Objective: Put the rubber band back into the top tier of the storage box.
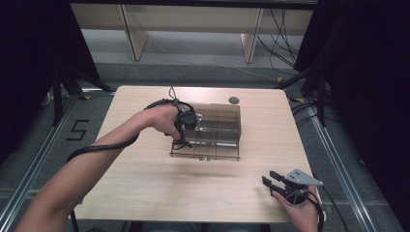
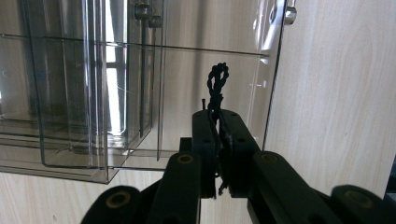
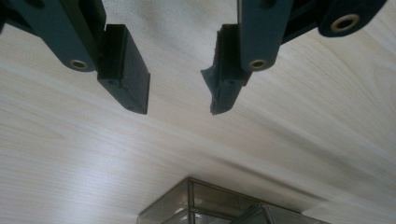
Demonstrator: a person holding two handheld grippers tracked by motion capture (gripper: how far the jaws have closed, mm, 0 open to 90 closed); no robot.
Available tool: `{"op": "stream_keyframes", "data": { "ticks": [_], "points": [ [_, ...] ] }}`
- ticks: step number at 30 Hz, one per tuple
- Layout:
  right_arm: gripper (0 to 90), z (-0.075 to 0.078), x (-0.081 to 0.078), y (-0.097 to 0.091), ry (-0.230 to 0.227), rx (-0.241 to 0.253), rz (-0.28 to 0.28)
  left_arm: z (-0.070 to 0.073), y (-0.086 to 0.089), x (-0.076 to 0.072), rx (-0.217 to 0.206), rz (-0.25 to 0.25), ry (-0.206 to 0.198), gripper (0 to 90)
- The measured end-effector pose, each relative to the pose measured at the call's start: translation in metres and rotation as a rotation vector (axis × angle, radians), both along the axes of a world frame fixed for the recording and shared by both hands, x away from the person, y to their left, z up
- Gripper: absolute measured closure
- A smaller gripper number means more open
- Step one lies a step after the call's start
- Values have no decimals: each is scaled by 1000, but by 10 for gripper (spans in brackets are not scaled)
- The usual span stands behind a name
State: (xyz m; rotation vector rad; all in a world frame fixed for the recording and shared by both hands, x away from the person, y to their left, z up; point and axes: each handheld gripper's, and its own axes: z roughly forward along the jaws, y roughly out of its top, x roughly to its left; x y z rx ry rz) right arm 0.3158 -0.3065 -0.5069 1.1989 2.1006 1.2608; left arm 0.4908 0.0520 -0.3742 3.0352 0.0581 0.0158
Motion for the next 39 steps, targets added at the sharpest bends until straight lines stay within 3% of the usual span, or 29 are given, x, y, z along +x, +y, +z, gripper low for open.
{"op": "stream_keyframes", "data": {
  "ticks": [6, 9, 13, 20, 22, 29, 34, 39],
  "points": [
    [579, 0, 0, -1, -9, -12, -3, -2, 0, 0, -1, 2, 0, 846],
    [579, 0, -2, 1, 15, 9, -14, -2, -1, 0, 0, -3, -2, 845],
    [579, 0, 1, -1, -17, -17, -1, -4, -2, 0, 1, -4, -2, 844],
    [579, 0, 0, 0, 5, 4, -3, -8, -3, -1, 7, -9, 2, 839],
    [579, 0, 0, -1, -9, -10, -3, -9, -4, -1, 10, -11, 3, 835],
    [579, 0, -1, 0, 5, 2, -4, -9, -3, -1, 2, 18, 7, 752],
    [579, 0, 0, 0, -2, -3, -2, -5, -1, -2, -31, 50, -4, 650],
    [579, -1, 0, 0, -3, -8, -14, -1, 3, -5, -40, 61, -7, 616]
  ]
}}
